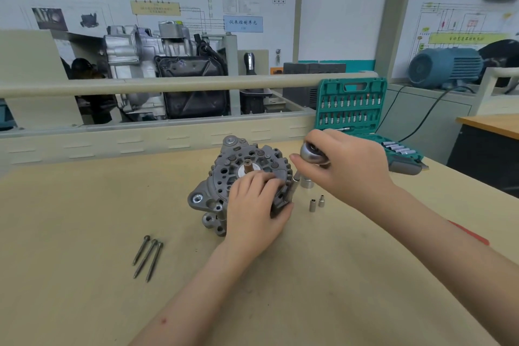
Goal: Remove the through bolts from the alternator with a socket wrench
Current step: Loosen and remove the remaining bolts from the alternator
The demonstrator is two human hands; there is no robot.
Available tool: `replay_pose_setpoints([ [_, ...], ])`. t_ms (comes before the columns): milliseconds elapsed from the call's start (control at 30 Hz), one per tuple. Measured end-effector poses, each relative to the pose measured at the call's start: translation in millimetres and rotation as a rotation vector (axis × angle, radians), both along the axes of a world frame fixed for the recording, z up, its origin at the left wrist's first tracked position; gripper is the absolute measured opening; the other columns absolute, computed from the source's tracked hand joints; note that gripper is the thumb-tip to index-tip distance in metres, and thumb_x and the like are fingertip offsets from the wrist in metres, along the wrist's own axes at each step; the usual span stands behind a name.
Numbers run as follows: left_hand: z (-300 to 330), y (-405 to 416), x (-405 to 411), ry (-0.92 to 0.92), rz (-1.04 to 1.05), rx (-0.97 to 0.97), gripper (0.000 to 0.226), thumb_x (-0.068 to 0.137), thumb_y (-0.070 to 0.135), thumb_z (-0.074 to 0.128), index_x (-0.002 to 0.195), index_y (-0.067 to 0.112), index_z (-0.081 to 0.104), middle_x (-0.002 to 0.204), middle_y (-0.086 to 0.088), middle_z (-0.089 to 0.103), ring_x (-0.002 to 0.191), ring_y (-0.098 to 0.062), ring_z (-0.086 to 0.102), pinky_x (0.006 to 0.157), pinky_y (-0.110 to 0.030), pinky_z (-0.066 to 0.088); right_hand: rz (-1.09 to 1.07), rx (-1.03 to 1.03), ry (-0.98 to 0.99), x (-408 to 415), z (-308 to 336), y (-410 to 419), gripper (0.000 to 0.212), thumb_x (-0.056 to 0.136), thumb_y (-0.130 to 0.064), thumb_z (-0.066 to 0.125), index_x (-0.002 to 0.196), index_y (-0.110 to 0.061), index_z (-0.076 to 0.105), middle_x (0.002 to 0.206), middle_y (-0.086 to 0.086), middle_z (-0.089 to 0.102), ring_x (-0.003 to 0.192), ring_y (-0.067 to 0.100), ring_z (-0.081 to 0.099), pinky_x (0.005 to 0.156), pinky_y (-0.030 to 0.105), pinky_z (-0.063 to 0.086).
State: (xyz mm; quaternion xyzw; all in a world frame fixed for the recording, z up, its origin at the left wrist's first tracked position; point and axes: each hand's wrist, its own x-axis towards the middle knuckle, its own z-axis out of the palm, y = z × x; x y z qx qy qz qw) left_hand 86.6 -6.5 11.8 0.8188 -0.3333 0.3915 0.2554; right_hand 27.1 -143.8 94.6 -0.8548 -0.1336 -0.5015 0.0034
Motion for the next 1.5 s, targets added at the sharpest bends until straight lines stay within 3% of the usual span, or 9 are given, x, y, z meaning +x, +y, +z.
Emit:
replay_pose_setpoints([
  [300, -3, -2, 3, -0.078, -0.004, -0.007, 0.031, 0.06, 0.024, 0.08, 0.083, 0.008, 0.066, 0.087, -0.004, 0.066, 0.093, -0.026, 0.062, 0.08, -0.034, 0.045, 0.214, -0.332, 0.09, 8, 18, 8, 0.035, 0.068, -0.022, 0.066, 0.065, -0.021, 0.031, 0.044, -0.001, 0.038, 0.04, 0.019, 0.029, 0.035, 0.024, 0.031],
  [500, -3, -7, 1, -0.044, -0.058, -0.019, 0.033, 0.061, 0.023, 0.082, 0.084, 0.004, 0.067, 0.088, -0.007, 0.067, 0.094, -0.026, 0.063, 0.086, -0.028, 0.034, 0.17, -0.417, 0.302, 9, 27, 6, 0.023, 0.072, -0.027, 0.062, 0.063, -0.013, 0.046, 0.045, 0.001, 0.042, 0.039, 0.022, 0.032, 0.038, 0.026, 0.03],
  [700, -5, -5, 6, -0.178, -0.063, 0.16, 0.048, 0.05, 0.028, 0.086, 0.09, 0.007, 0.07, 0.095, -0.009, 0.069, 0.096, -0.027, 0.064, 0.085, -0.042, 0.048, 0.107, -0.444, 0.47, -4, 29, -5, 0.033, 0.085, -0.048, 0.019, 0.078, -0.018, 0.032, 0.064, -0.006, 0.037, 0.058, 0.022, 0.039, 0.055, 0.031, 0.025],
  [867, -8, -6, 4, -0.159, -0.078, 0.121, 0.04, 0.057, 0.027, 0.083, 0.09, 0.009, 0.071, 0.098, -0.007, 0.069, 0.1, -0.025, 0.063, 0.087, -0.039, 0.048, 0.034, -0.333, 0.618, -12, 26, -11, 0.027, 0.092, -0.047, 0.024, 0.087, -0.022, 0.033, 0.066, -0.014, 0.031, 0.066, 0.016, 0.039, 0.059, 0.032, 0.031],
  [1000, 1, -8, -5, 0.02, -0.172, 0.001, 0.028, 0.076, 0.033, 0.065, 0.094, 0.011, 0.068, 0.102, 0.0, 0.068, 0.105, -0.019, 0.059, 0.091, -0.033, 0.04, -0.003, -0.249, 0.701, -17, 27, -8, 0.026, 0.092, -0.048, 0.03, 0.088, -0.022, 0.035, 0.065, -0.015, 0.032, 0.059, 0.009, 0.035, 0.057, 0.03, 0.029],
  [1100, 14, -10, -12, 0.206, -0.358, -0.083, 0.016, 0.081, 0.02, 0.058, 0.078, 0.005, 0.062, 0.073, 0.003, 0.061, 0.075, -0.012, 0.053, 0.073, -0.032, 0.042, -0.035, -0.18, 0.75, -19, 26, -6, 0.027, 0.091, -0.049, 0.031, 0.081, -0.023, 0.034, 0.064, -0.013, 0.034, 0.056, 0.001, 0.033, 0.055, 0.03, 0.028],
  [1167, 21, -10, -13, 0.283, -0.39, -0.09, 0.022, 0.081, 0.022, 0.054, 0.076, 0.001, 0.061, 0.064, -0.005, 0.059, 0.065, -0.02, 0.05, 0.063, -0.034, 0.041, -0.054, -0.079, 0.778, -20, 24, -3, 0.031, 0.091, -0.05, 0.033, 0.072, -0.026, 0.032, 0.064, -0.011, 0.037, 0.056, 0.002, 0.035, 0.051, 0.028, 0.029],
  [1333, 19, -11, -10, 0.252, -0.368, -0.113, 0.018, 0.084, 0.02, 0.061, 0.093, 0.007, 0.068, 0.077, -0.007, 0.068, 0.074, -0.026, 0.059, 0.072, -0.039, 0.047, -0.082, 0.303, 0.845, -19, 20, 1, 0.039, 0.091, -0.051, 0.038, 0.076, -0.015, 0.044, 0.071, 0.003, 0.05, 0.059, 0.014, 0.044, 0.049, 0.027, 0.031],
  [1500, 16, -12, -9, 0.295, -0.393, -0.135, 0.027, 0.079, 0.029, 0.057, 0.085, 0.004, 0.065, 0.075, -0.006, 0.068, 0.072, -0.023, 0.06, 0.066, -0.041, 0.049, -0.169, 0.149, 0.731, -23, 14, 6, 0.041, 0.085, -0.059, 0.04, 0.066, -0.023, 0.033, 0.063, -0.004, 0.045, 0.055, 0.009, 0.04, 0.045, 0.027, 0.028],
])
